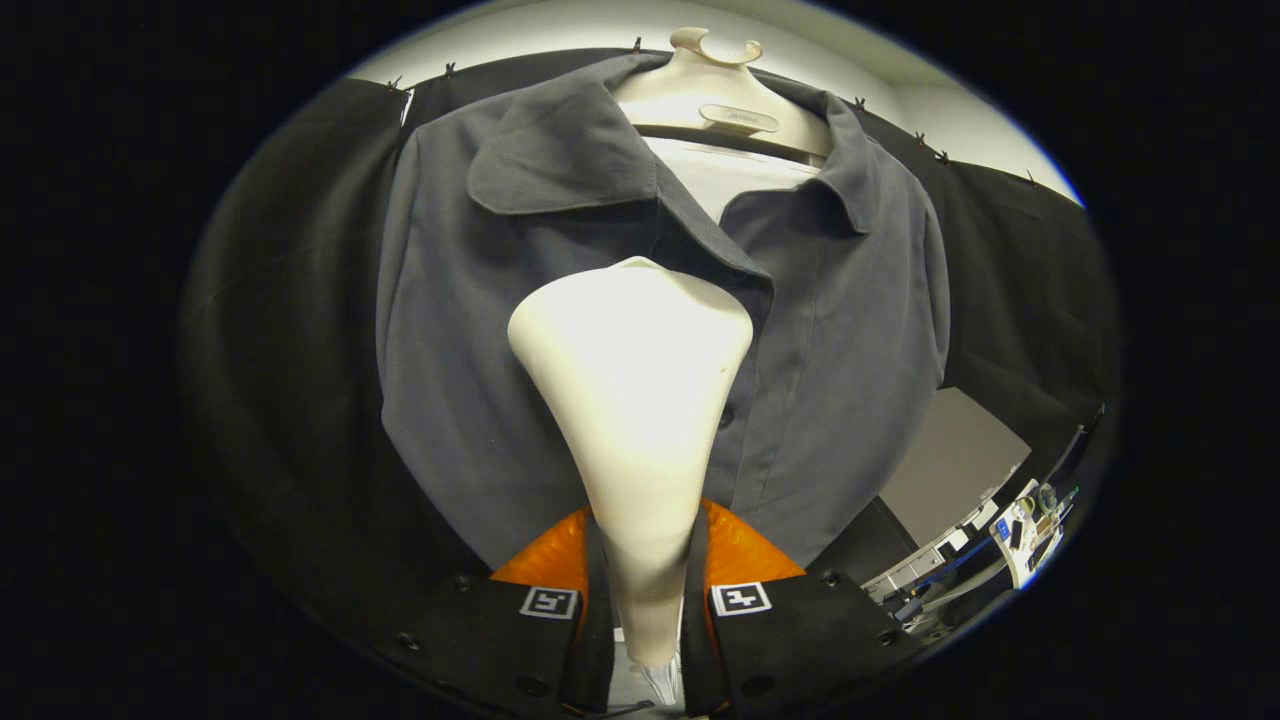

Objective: Iron the clothes twice with a garment steamer, once on the left side and once on the right side.

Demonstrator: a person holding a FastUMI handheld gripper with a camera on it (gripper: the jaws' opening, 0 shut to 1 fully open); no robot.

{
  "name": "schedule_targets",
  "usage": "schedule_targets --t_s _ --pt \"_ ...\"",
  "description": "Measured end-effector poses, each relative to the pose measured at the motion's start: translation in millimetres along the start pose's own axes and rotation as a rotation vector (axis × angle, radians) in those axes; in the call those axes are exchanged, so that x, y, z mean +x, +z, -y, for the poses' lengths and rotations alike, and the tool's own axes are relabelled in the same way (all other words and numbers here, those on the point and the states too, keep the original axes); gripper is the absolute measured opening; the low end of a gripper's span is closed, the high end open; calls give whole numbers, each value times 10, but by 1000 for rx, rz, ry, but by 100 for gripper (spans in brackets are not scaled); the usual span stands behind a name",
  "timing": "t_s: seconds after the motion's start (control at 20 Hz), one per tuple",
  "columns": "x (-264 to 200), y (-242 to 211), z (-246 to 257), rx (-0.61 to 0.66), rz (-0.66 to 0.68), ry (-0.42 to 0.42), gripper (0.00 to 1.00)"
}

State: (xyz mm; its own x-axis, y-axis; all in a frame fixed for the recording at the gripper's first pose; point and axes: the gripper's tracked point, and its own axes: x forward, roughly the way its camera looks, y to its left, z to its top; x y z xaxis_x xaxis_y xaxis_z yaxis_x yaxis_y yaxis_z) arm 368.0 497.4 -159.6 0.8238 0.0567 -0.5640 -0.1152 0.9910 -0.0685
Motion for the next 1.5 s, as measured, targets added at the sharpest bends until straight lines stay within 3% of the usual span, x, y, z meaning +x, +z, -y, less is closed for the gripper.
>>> schedule_targets --t_s 0.8,1.5 --pt "319 -740 -81 32 -110 43 35" --pt "482 -1636 14 30 -246 11 35"
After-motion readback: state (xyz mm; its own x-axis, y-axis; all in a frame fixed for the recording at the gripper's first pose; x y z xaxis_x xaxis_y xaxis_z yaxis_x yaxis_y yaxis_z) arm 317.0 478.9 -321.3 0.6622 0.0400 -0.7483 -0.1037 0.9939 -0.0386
